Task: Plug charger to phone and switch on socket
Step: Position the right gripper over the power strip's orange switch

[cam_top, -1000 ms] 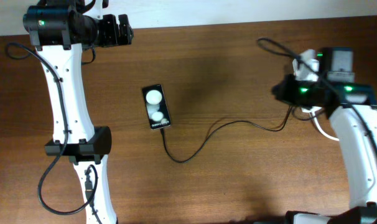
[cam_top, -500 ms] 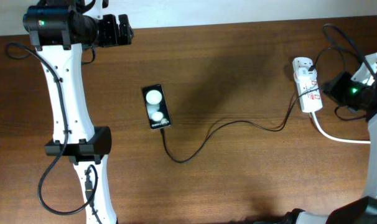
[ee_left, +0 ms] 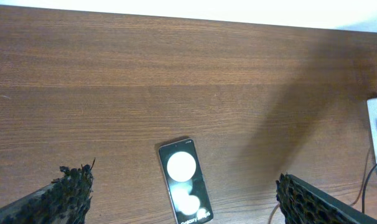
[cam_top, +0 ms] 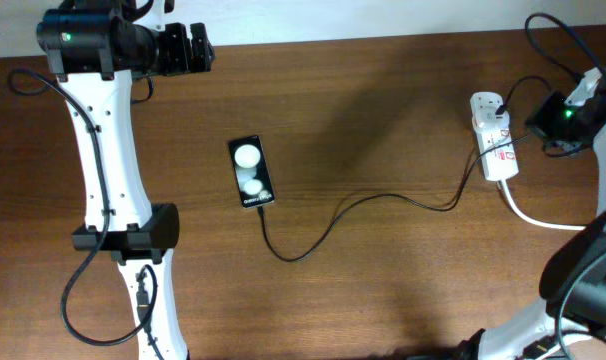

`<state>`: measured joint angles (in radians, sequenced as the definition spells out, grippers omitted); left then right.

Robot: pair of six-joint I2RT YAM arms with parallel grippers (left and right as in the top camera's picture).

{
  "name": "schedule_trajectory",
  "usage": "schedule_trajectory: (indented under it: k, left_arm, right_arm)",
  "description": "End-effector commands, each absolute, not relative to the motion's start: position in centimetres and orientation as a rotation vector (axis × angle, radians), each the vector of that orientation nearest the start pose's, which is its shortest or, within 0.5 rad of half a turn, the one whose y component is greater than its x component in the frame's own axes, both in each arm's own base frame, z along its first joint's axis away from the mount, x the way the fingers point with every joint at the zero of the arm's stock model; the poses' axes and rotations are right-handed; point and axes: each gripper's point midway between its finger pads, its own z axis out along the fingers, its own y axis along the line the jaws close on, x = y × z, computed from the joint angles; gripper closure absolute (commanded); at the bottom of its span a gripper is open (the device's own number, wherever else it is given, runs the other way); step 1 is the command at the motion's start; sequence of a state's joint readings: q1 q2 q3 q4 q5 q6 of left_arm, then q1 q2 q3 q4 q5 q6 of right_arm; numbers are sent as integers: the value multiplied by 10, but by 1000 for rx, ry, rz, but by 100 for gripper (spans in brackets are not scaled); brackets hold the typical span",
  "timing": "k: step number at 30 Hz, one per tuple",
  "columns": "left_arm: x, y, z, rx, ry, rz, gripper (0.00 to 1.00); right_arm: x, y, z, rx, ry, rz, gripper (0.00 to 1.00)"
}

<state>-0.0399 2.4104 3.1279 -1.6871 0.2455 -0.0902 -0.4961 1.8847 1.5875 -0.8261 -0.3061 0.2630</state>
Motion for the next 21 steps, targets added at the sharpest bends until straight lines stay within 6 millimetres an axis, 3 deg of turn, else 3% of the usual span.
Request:
schedule_trajectory:
  k: [1, 15, 21]
  left_arm:
    - [492, -59, 310, 32, 2507, -351, 1]
    - [492, -59, 310, 32, 2507, -351, 1]
    - [492, -59, 310, 32, 2507, -351, 1]
  right_arm:
    - [429, -191, 123, 957, 2488, 233, 96]
    - [447, -208, 78, 985, 2491, 206, 96]
    - [455, -211, 67, 977, 2482, 209, 96]
